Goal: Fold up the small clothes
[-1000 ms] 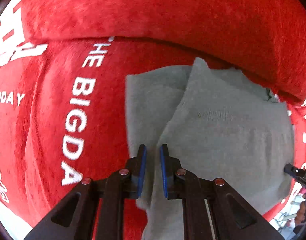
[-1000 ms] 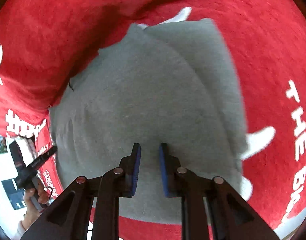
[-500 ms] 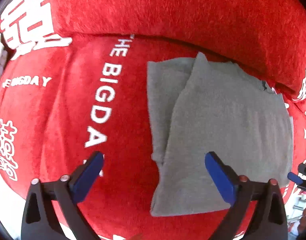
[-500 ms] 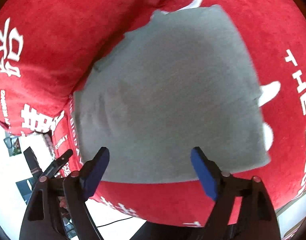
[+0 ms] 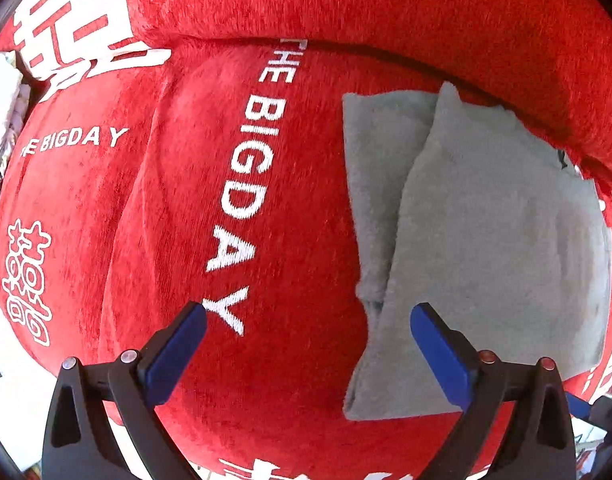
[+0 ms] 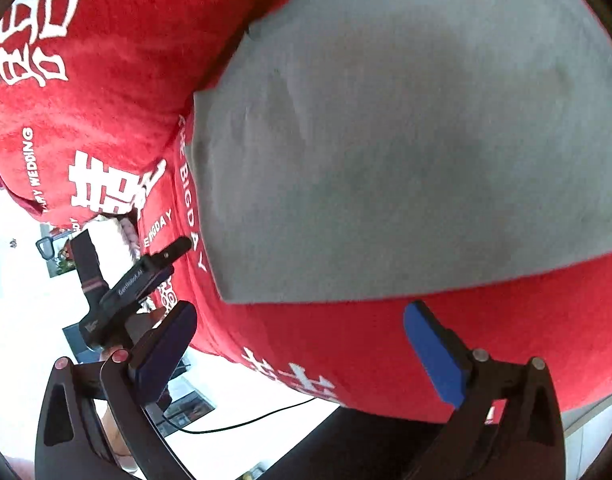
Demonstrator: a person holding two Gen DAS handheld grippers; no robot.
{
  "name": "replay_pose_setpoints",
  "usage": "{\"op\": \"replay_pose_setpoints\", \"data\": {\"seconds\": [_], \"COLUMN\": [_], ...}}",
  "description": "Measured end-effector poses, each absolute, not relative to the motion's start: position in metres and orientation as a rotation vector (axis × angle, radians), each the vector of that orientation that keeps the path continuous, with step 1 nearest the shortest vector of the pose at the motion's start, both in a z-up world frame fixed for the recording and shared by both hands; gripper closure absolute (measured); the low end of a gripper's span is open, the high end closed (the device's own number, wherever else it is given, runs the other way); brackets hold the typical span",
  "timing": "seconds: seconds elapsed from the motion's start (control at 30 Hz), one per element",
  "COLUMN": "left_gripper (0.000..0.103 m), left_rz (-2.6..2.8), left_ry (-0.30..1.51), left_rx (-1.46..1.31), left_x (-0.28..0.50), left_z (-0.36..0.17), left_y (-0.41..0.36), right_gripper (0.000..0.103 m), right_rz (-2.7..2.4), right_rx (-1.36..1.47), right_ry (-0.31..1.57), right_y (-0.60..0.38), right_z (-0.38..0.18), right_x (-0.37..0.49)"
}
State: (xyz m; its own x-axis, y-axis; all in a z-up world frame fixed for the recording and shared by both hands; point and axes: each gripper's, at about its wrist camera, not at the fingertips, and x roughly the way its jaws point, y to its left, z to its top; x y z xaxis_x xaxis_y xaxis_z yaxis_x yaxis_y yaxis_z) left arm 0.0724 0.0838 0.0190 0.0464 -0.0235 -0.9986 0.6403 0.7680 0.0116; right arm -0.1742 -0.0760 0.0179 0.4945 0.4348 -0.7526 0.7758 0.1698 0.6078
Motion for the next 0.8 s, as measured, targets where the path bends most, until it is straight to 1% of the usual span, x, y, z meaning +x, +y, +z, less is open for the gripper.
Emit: {"op": "replay_pose_setpoints", "data": {"seconds": [0.4, 0.6, 0.8], "left_gripper": [0.001, 0.001, 0.001], "left_rz": [-0.596, -0.599, -0.625], "left_ry": [1.461, 1.475, 1.495], "left_rx": [0.555, 0.559, 0.549], "left_x": [0.067, 0.073, 0.078], "left_z": [0.016, 0.009, 0.001], "left_y": [0.085, 0.086, 0.086], "right_gripper": [0.0, 0.0, 0.0], "right_rz": [-0.31, -0.353, -0.379], "right_rx": [1.619, 1.605, 1.656], "right_ry": [1.122, 1.138, 1.079], "right_y": [-0.043, -0.04, -0.04], "right_z": [-0.011, -0.015, -0.021], "right_x": [-0.174, -0.174, -0.182]}}
